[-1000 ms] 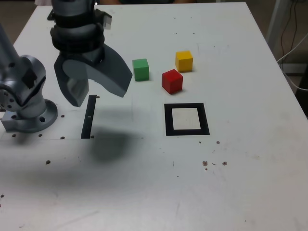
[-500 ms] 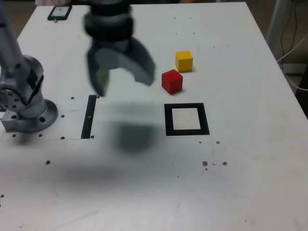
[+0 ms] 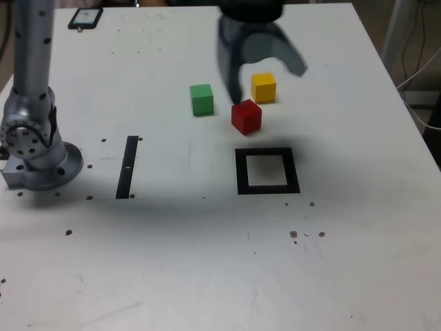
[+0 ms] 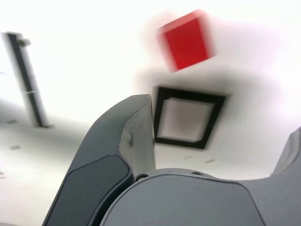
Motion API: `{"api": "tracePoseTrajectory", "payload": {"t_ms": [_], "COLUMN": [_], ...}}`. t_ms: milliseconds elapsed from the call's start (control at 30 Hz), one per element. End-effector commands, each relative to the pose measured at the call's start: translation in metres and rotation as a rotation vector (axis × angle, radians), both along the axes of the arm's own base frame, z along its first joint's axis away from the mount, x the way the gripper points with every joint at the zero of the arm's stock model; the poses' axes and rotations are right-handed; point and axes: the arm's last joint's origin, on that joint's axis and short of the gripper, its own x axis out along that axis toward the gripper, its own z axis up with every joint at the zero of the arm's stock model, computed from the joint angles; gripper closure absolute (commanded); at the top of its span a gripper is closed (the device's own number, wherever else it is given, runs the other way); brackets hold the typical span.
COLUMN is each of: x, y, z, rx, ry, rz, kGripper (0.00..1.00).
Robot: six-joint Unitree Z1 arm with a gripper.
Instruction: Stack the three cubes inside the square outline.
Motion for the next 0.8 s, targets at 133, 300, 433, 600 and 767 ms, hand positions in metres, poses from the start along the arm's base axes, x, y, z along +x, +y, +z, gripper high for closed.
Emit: {"api": "tracePoseTrajectory", "payload": {"t_ms": [133, 300, 433, 600, 767], "x": [0.013, 0.008, 0.005, 0.006, 0.013], "y": [0.027, 0.034, 0.033, 0.032, 0.031], "z": [-0.021, -0.036, -0.046, -0.059, -0.067], "rx": [0.027, 0.044, 0.039, 0.029, 0.025], "ry": [0.046, 0.108, 0.148, 0.174, 0.163], "rz": [0.076, 0.106, 0.11, 0.108, 0.104], "kGripper": [0.01, 0.01, 0.01, 0.01, 0.01]}}
